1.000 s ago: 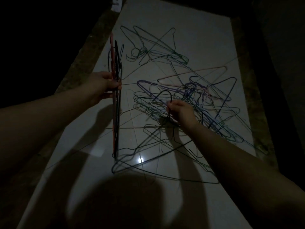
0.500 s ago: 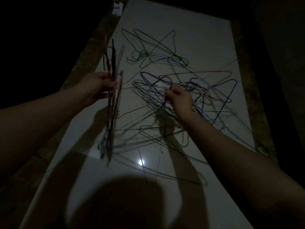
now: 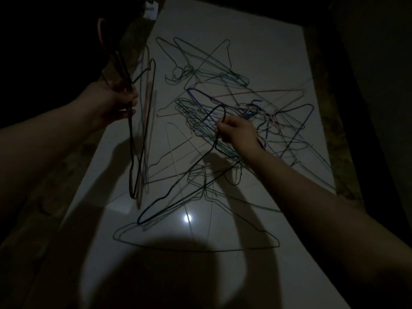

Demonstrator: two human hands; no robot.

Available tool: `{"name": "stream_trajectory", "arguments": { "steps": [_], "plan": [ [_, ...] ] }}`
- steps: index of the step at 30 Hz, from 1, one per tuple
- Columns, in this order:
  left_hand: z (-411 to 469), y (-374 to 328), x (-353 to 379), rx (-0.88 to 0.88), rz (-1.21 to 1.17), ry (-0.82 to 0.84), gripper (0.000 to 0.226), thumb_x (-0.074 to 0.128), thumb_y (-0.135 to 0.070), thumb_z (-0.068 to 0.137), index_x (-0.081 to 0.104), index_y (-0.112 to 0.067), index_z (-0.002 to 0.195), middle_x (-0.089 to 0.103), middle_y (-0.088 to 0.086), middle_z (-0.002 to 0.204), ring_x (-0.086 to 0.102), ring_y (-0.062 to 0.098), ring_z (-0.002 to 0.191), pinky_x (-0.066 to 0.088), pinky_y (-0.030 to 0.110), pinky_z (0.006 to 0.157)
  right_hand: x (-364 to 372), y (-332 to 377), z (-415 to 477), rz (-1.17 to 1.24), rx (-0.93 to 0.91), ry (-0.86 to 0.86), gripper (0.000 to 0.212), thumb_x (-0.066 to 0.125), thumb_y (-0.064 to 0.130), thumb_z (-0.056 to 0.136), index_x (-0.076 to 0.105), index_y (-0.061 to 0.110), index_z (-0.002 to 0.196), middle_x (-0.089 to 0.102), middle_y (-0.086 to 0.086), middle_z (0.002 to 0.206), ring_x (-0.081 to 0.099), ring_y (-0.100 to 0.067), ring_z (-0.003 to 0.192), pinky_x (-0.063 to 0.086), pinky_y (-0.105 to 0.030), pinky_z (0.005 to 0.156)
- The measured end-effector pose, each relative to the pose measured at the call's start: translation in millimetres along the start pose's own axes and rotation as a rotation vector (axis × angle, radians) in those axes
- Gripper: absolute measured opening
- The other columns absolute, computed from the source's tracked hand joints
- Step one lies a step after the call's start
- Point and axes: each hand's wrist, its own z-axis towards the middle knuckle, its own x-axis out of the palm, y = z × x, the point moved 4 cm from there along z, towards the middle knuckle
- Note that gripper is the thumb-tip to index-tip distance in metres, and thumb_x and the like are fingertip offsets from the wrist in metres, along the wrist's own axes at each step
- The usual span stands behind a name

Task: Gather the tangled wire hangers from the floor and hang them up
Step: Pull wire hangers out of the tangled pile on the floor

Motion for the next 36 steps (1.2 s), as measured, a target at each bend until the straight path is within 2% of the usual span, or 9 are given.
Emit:
{"name": "stream_trajectory", "arguments": {
  "steps": [9, 11, 15, 23, 26, 29, 32, 34, 36],
  "plan": [
    [0.9, 5.0, -0.7, 0.027, 0.063, -0.039, 0.021, 0.05, 0.003, 0.092, 0.058, -0.016, 0.096, 0.057, -0.002, 0.085, 0.057, 0.011, 0.08, 0.049, 0.028, 0.075, 40.6, -20.8, -29.3, -0.128, 0.028, 0.276, 0.019, 0.055, 0.002, 0.091, 0.057, 0.007, 0.072, 0.059, -0.011, 0.071, 0.056, -0.013, 0.063, 0.047, -0.024, 0.062],
    [-3.5, 3.0, -0.3, 0.036, 0.058, -0.027, 0.025, 0.048, 0.003, 0.092, 0.057, -0.02, 0.089, 0.057, -0.002, 0.087, 0.056, 0.01, 0.08, 0.049, 0.028, 0.077, 31.9, -20.0, -27.4, -0.113, -0.029, 0.171, 0.021, 0.054, 0.003, 0.092, 0.058, 0.009, 0.072, 0.059, -0.009, 0.07, 0.056, -0.01, 0.061, 0.048, -0.024, 0.064],
    [-4.7, 6.4, -0.4, 0.029, 0.073, -0.039, 0.025, 0.049, 0.003, 0.092, 0.055, -0.02, 0.084, 0.057, 0.0, 0.086, 0.057, 0.011, 0.079, 0.049, 0.027, 0.076, 28.1, -13.0, -24.6, -0.169, -0.06, 0.175, 0.016, 0.053, 0.004, 0.093, 0.06, 0.004, 0.079, 0.061, -0.004, 0.07, 0.056, -0.008, 0.061, 0.048, -0.022, 0.064],
    [-1.4, 11.9, 6.5, 0.016, 0.107, -0.029, 0.023, 0.05, 0.001, 0.092, 0.056, -0.02, 0.084, 0.058, -0.001, 0.085, 0.057, 0.009, 0.078, 0.052, 0.025, 0.074, 47.4, -18.0, -46.6, -0.285, -0.181, 0.107, 0.013, 0.044, 0.006, 0.097, 0.051, 0.009, 0.086, 0.058, 0.0, 0.075, 0.063, -0.024, 0.077, 0.051, -0.04, 0.075],
    [-1.7, 12.3, 10.1, 0.027, 0.112, -0.026, 0.024, 0.049, 0.002, 0.092, 0.056, -0.019, 0.083, 0.057, -0.001, 0.084, 0.057, 0.009, 0.077, 0.055, 0.019, 0.064, 43.0, -23.5, -38.7, -0.328, -0.161, 0.154, 0.01, 0.04, 0.009, 0.101, 0.042, 0.008, 0.091, 0.049, 0.003, 0.074, 0.055, -0.013, 0.068, 0.043, -0.031, 0.067],
    [-3.0, 10.7, 12.4, 0.034, 0.116, -0.015, 0.026, 0.047, 0.004, 0.093, 0.055, -0.019, 0.082, 0.056, -0.001, 0.082, 0.056, 0.009, 0.075, 0.053, 0.023, 0.07, 51.2, -35.9, -44.0, -0.503, -0.161, 0.301, 0.008, 0.038, 0.011, 0.102, 0.036, 0.008, 0.094, 0.049, 0.001, 0.072, 0.044, -0.006, 0.06, 0.031, -0.015, 0.051],
    [-3.2, 12.0, 12.2, 0.037, 0.112, -0.017, 0.026, 0.047, 0.004, 0.093, 0.055, -0.019, 0.082, 0.055, 0.0, 0.082, 0.055, 0.009, 0.075, 0.049, 0.026, 0.075, 58.8, -28.6, -40.8, -0.37, -0.132, 0.238, 0.011, 0.035, 0.009, 0.102, 0.04, 0.008, 0.093, 0.059, -0.016, 0.071, 0.048, -0.006, 0.056, 0.036, -0.007, 0.05],
    [-2.1, 13.6, 10.3, 0.037, 0.112, -0.026, 0.026, 0.047, 0.004, 0.093, 0.055, -0.019, 0.082, 0.056, 0.0, 0.083, 0.056, 0.01, 0.076, 0.049, 0.026, 0.075, 55.1, -16.6, -31.3, -0.176, -0.126, 0.097, 0.017, 0.033, 0.008, 0.102, 0.041, 0.009, 0.087, 0.058, -0.022, 0.07, 0.052, -0.017, 0.055, 0.044, -0.017, 0.054],
    [-0.4, 15.5, 6.5, 0.031, 0.106, -0.037, 0.027, 0.047, 0.004, 0.093, 0.055, -0.019, 0.083, 0.056, 0.0, 0.084, 0.056, 0.01, 0.078, 0.049, 0.027, 0.075, 58.2, -14.6, -34.5, -0.138, -0.12, 0.109, 0.018, 0.034, 0.006, 0.102, 0.044, 0.006, 0.086, 0.056, -0.023, 0.07, 0.054, -0.029, 0.059, 0.048, -0.022, 0.057]
  ]
}}
